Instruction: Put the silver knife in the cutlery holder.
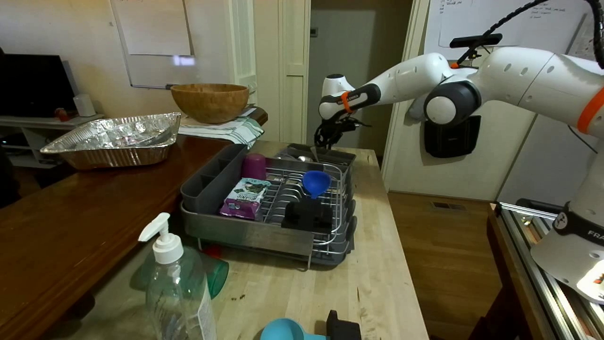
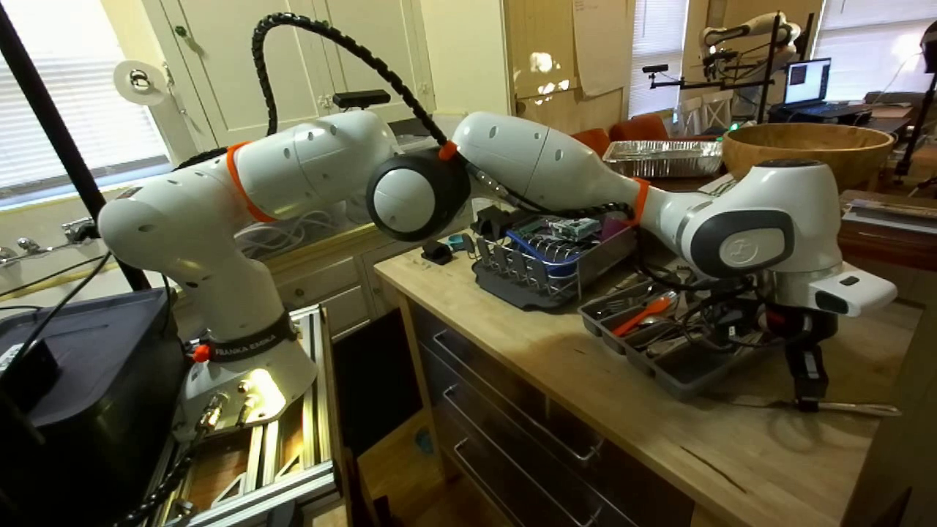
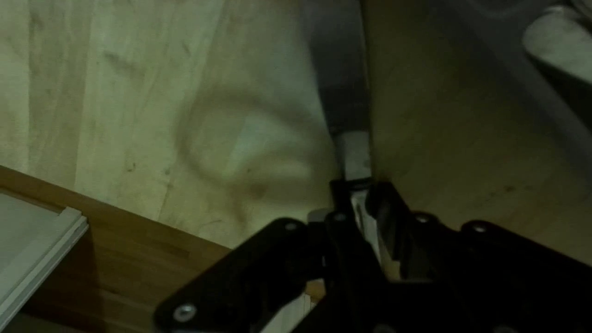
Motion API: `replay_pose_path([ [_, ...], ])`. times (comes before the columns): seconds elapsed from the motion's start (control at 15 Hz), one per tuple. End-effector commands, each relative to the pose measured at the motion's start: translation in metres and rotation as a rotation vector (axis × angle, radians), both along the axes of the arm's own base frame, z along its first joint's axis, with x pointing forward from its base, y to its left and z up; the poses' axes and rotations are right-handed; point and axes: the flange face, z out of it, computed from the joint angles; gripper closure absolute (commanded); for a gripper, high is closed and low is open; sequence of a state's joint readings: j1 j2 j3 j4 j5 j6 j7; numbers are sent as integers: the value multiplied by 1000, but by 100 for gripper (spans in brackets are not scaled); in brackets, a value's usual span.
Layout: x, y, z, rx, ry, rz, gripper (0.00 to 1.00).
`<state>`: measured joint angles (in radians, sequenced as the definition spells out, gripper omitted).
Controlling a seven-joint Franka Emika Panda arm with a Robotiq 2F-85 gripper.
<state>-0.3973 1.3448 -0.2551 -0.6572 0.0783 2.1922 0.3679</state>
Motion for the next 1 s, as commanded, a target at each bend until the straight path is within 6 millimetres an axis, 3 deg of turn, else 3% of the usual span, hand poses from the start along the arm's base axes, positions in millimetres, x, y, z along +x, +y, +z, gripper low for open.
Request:
replay_pose_path([
  [0.0,-8,-7,3,-10,68,23,96],
  [0.53,-8,-21,41,-104,105,163,96],
  [0.93,-4,-16,54,-150,150,327,96],
])
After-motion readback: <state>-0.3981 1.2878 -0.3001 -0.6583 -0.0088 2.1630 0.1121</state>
